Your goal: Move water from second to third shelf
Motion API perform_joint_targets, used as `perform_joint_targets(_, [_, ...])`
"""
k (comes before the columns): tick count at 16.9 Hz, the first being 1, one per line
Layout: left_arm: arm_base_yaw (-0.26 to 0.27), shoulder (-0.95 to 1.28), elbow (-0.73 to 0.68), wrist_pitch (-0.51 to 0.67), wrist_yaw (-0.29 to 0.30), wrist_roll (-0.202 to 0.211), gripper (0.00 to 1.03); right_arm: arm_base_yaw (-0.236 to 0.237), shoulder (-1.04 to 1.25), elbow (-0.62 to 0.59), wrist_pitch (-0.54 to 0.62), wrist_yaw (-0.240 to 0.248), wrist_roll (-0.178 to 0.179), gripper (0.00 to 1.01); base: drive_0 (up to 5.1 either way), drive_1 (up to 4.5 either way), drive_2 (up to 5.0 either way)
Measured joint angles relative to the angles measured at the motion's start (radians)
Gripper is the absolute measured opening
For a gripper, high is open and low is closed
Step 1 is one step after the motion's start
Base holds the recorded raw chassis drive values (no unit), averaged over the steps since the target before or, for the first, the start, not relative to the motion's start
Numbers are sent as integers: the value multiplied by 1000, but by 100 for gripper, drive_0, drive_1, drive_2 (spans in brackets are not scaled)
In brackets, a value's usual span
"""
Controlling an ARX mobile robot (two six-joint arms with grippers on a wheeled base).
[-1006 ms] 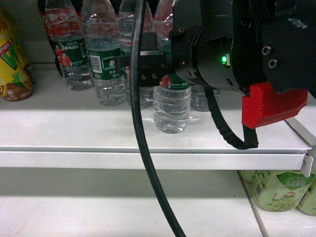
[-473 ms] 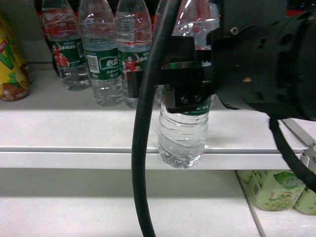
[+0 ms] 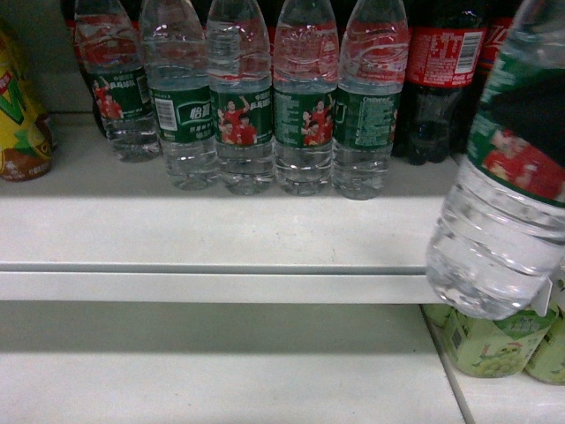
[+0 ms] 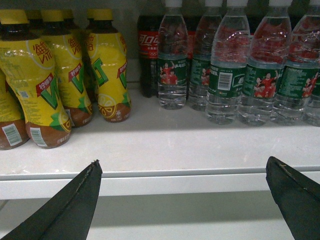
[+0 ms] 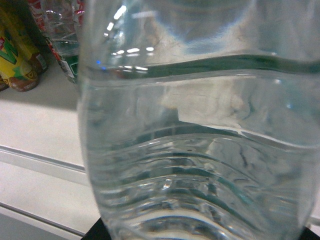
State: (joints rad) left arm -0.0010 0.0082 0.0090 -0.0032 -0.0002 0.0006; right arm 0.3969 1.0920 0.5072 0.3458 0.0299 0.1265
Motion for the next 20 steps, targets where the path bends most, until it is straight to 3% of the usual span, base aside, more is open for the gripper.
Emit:
perform_joint_targets(1, [0, 0, 0, 0, 0, 0, 98, -53, -114, -44, -63, -38, -3, 40, 0, 0, 0])
perform_joint_targets(8, [0, 0, 0, 0, 0, 0, 98, -203, -455, -142, -255, -61, -94, 40, 0, 0, 0])
perform_joint_targets(20, [0, 0, 0, 0, 0, 0, 98, -220, -497, -150, -290, -61, -99, 40, 0, 0, 0])
